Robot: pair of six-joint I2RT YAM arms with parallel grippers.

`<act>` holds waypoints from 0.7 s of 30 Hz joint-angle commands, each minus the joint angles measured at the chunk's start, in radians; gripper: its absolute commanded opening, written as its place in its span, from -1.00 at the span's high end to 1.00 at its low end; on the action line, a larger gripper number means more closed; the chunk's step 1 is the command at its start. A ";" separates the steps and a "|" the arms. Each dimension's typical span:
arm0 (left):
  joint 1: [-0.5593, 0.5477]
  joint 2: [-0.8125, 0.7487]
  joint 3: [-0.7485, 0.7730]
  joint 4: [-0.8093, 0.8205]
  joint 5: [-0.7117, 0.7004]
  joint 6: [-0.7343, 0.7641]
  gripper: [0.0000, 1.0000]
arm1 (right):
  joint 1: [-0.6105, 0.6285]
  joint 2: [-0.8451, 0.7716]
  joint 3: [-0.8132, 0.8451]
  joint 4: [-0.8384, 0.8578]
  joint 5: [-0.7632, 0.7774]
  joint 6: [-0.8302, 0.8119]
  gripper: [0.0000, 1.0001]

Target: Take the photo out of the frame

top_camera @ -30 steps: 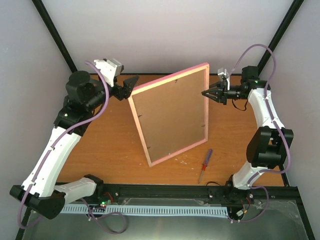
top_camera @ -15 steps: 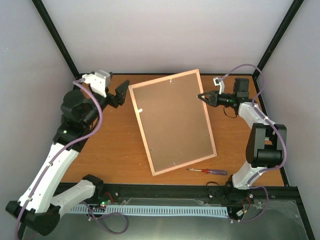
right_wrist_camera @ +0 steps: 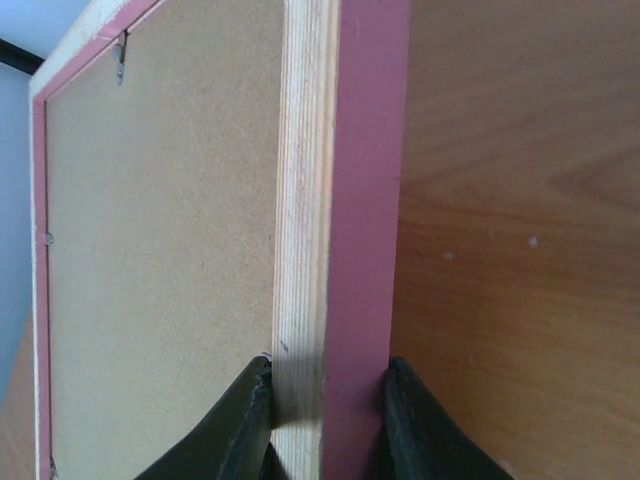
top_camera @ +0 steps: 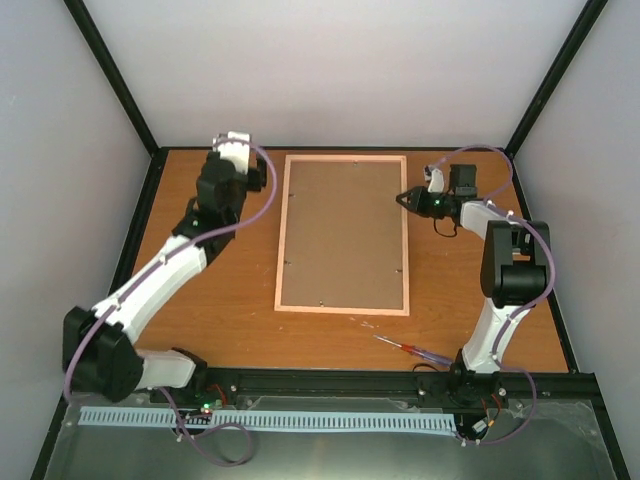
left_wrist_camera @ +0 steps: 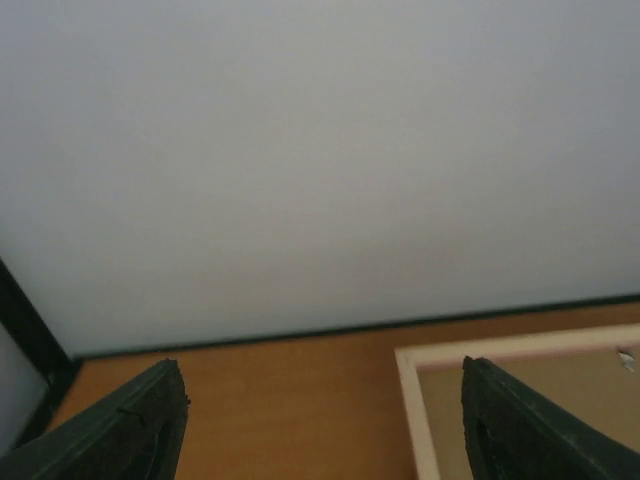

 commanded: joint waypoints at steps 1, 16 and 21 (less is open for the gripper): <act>-0.057 -0.200 -0.195 0.002 -0.094 -0.172 -0.47 | 0.031 -0.038 -0.042 0.039 0.063 -0.049 0.94; -0.148 -0.471 -0.393 -0.554 0.068 -0.589 -0.99 | 0.045 -0.008 -0.078 -0.083 0.183 -0.187 0.58; -0.148 -0.464 -0.418 -0.534 0.036 -0.533 -0.99 | 0.043 -0.025 -0.050 -0.147 0.210 -0.217 0.11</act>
